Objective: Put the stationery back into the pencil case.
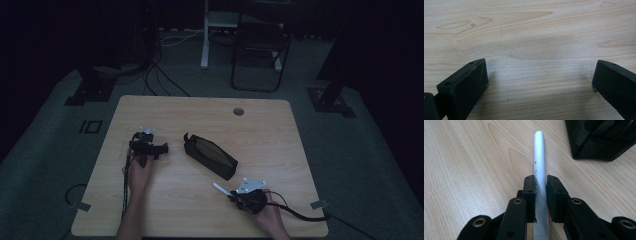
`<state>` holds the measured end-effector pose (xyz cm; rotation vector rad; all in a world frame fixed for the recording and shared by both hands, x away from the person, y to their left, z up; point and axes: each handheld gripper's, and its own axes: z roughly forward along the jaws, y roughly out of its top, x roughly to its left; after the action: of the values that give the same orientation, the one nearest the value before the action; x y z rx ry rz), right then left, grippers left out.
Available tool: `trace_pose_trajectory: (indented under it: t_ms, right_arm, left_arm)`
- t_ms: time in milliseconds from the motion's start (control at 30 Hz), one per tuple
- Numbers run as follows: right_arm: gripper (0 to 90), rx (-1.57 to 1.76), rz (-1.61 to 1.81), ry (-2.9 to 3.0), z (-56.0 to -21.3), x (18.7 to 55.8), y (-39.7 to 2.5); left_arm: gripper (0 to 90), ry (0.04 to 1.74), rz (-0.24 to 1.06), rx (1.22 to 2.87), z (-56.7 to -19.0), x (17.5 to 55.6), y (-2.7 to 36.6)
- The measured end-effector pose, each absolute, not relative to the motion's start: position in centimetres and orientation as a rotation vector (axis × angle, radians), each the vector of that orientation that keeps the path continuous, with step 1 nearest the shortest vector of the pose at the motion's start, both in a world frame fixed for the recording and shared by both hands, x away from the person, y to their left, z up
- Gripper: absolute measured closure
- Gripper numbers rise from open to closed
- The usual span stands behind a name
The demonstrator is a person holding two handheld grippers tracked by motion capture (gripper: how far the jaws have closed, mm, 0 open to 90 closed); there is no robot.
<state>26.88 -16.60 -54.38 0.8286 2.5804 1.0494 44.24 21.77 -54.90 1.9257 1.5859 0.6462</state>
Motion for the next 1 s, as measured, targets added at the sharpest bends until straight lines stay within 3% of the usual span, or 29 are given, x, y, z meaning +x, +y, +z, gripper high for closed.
trace_pose_trajectory:
  t_ms: [1000]
  right_arm:
    - [78.7,0.834,1.104,2.546,-52.6,26.4,-17.0]
  left_arm:
    - [0.5,1.586,0.646,1.926,-54.9,44.2,21.8]
